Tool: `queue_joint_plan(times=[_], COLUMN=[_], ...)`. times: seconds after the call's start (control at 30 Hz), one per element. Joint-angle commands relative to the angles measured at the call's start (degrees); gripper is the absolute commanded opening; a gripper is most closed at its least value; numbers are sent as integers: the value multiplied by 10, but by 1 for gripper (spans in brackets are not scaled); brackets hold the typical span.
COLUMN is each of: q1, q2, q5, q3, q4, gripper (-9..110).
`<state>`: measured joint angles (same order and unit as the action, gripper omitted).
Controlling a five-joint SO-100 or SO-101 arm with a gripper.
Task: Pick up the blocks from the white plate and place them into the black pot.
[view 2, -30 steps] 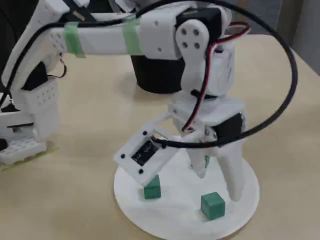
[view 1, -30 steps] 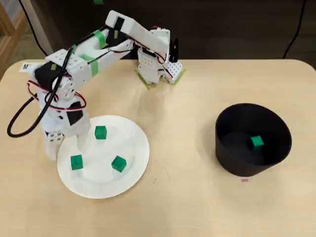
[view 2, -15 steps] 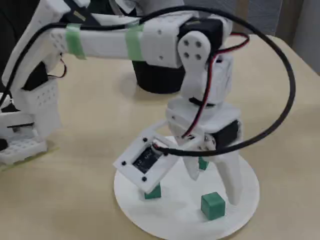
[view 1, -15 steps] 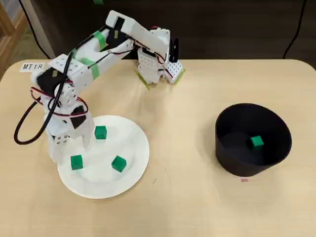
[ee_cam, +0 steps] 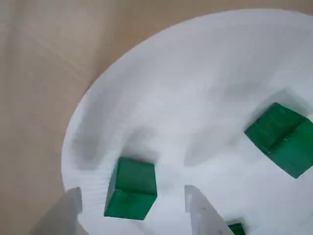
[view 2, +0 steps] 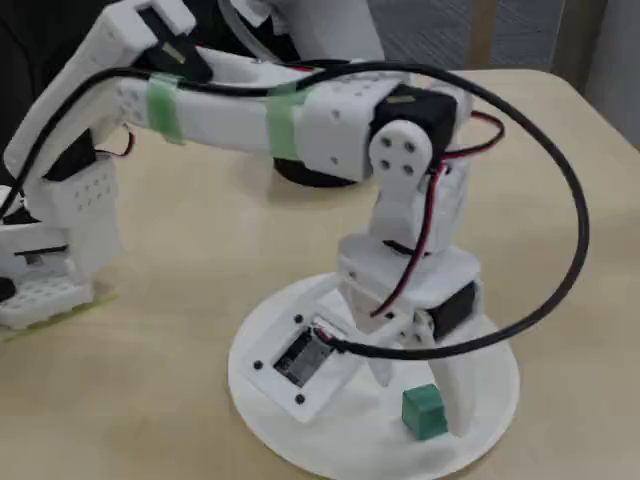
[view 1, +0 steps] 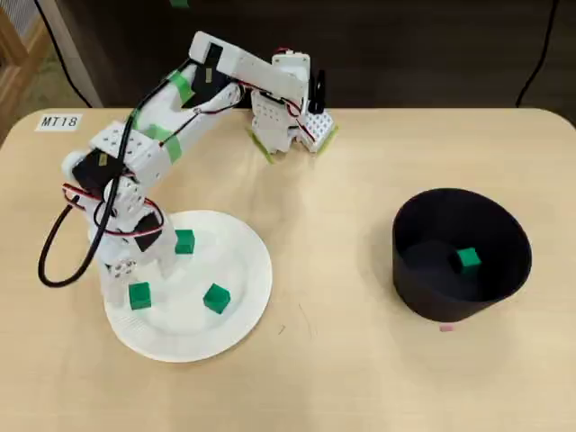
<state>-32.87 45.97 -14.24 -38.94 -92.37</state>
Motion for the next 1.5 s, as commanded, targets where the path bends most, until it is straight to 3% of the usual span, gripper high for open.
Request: queue_joint_plan(times=[0.0, 0.47, 0.7, 0.83, 1.0, 1.07, 1.27, 1.47], q1=[-4, -3, -2, 5, 54, 90, 240, 369], q2=[5, -23, -40, -63, -154, -125, 2, 318], q5=[3, -17, -25, 7, 107, 158, 278, 257], q3=[10, 11, 48, 163, 525, 548, 541, 127], q4=[18, 69, 77, 48, 38, 34, -32, -31], gripper=[27, 14, -1, -2, -2, -2, -2, -2])
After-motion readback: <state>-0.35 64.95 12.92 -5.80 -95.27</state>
